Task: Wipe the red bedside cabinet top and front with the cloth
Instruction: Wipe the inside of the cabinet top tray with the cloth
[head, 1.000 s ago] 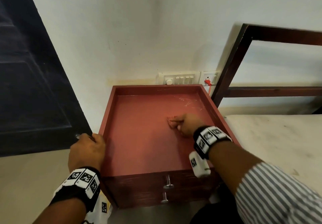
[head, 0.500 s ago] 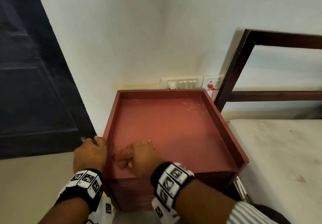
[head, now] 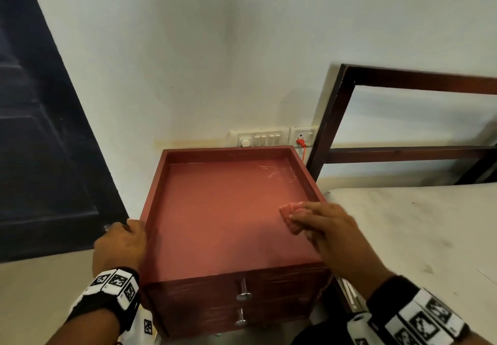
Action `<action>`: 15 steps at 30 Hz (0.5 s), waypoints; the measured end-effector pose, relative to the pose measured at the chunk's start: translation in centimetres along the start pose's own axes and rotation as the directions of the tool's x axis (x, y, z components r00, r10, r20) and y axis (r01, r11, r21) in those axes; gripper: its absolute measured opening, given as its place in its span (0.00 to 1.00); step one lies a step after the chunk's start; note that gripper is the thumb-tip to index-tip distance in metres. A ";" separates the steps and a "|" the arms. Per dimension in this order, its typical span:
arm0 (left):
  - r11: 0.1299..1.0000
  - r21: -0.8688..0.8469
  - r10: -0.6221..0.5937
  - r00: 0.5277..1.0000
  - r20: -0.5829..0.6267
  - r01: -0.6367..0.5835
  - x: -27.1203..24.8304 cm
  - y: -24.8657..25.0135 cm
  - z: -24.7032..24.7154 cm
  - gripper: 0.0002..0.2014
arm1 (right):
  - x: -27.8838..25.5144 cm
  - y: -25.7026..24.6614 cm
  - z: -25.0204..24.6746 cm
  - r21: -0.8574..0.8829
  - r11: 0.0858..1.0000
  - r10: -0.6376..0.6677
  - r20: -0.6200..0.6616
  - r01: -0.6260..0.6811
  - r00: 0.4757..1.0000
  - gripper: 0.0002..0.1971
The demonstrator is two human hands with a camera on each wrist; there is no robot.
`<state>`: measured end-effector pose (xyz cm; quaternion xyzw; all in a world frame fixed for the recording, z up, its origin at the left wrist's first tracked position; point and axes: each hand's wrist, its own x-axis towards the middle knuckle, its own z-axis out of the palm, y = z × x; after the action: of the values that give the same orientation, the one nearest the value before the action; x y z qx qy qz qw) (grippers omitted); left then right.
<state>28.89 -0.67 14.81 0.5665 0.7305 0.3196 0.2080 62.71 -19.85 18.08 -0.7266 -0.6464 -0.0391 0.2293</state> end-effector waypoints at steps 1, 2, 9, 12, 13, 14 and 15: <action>1.000 0.005 -0.001 1.000 -0.001 0.001 -0.1 0.0 0.0 0.25 | 0.7 0.9 -0.8 -0.059 0.998 0.004 0.019 -0.003 1.000 0.23; 1.000 0.010 0.000 1.000 -0.003 0.000 -0.1 0.0 0.0 0.25 | 1.4 1.9 -1.4 -0.143 0.990 0.032 0.112 -0.016 0.993 0.21; 0.999 0.003 0.033 0.999 -0.009 -0.033 0.5 -0.8 0.3 0.25 | 8.3 7.3 -0.9 -0.101 0.991 0.125 0.435 -0.089 0.892 0.24; 0.999 0.006 0.051 0.999 -0.013 -0.051 0.8 -1.2 0.7 0.25 | 13.1 8.1 -0.5 -0.100 0.983 0.181 0.411 -0.153 0.894 0.22; 0.998 0.014 0.054 0.998 -0.011 -0.054 0.9 -1.3 0.8 0.25 | 14.8 8.7 0.0 -0.118 0.980 0.194 0.410 -0.160 0.891 0.21; 0.998 0.019 0.059 0.998 -0.008 -0.059 1.0 -1.3 1.1 0.25 | 16.6 9.2 0.7 -0.128 0.976 0.214 0.413 -0.176 0.885 0.22; 0.998 0.024 0.064 0.998 -0.003 -0.064 1.1 -1.5 1.2 0.26 | 18.2 9.6 1.1 -0.146 0.973 0.223 0.417 -0.177 0.881 0.23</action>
<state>28.39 0.48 12.98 0.5913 0.7163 0.3185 0.1895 74.52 -3.25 20.78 -0.7910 -0.5996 0.1127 0.0455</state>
